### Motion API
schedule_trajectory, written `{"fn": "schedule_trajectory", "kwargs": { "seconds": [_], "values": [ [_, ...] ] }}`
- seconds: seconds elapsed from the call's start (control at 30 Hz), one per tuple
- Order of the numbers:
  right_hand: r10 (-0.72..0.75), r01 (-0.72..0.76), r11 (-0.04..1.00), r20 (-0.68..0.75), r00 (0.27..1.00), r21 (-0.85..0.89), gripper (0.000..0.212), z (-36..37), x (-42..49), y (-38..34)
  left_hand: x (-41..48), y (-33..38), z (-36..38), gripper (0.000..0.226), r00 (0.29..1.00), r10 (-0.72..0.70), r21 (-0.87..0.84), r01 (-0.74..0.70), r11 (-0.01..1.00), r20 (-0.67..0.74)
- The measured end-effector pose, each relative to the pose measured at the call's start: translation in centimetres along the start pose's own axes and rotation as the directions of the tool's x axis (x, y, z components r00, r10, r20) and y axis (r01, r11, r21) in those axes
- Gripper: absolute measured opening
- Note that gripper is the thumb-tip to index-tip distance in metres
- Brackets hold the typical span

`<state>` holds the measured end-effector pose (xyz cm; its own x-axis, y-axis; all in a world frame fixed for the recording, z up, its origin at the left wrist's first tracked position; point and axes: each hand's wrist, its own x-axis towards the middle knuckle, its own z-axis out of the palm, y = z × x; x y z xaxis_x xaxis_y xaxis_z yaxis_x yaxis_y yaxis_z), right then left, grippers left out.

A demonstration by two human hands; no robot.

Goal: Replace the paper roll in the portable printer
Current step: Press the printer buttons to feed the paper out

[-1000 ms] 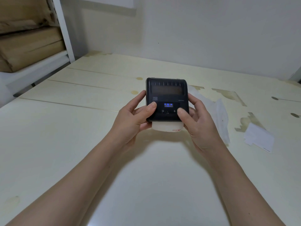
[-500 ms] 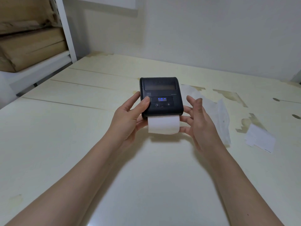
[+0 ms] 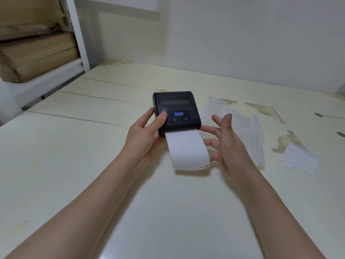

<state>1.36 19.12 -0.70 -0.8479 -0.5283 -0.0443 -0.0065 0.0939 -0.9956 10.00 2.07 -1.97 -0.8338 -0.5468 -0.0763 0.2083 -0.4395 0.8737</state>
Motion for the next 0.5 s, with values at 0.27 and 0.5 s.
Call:
{"fn": "schedule_trajectory", "kwargs": {
  "seconds": [0.27,0.5],
  "values": [
    [0.031,-0.031,0.999,0.003,1.0,-0.04,0.094,0.05,-0.19,0.02,0.2,0.0,-0.13,0.064,0.999,-0.019,0.059,0.021,0.998,-0.046],
    [0.007,-0.008,0.998,-0.008,1.0,-0.064,0.061,0.21,-0.48,-0.2,0.45,-0.39,-0.41,0.065,0.996,-0.059,0.172,0.069,0.983,-0.067]
  ]
}}
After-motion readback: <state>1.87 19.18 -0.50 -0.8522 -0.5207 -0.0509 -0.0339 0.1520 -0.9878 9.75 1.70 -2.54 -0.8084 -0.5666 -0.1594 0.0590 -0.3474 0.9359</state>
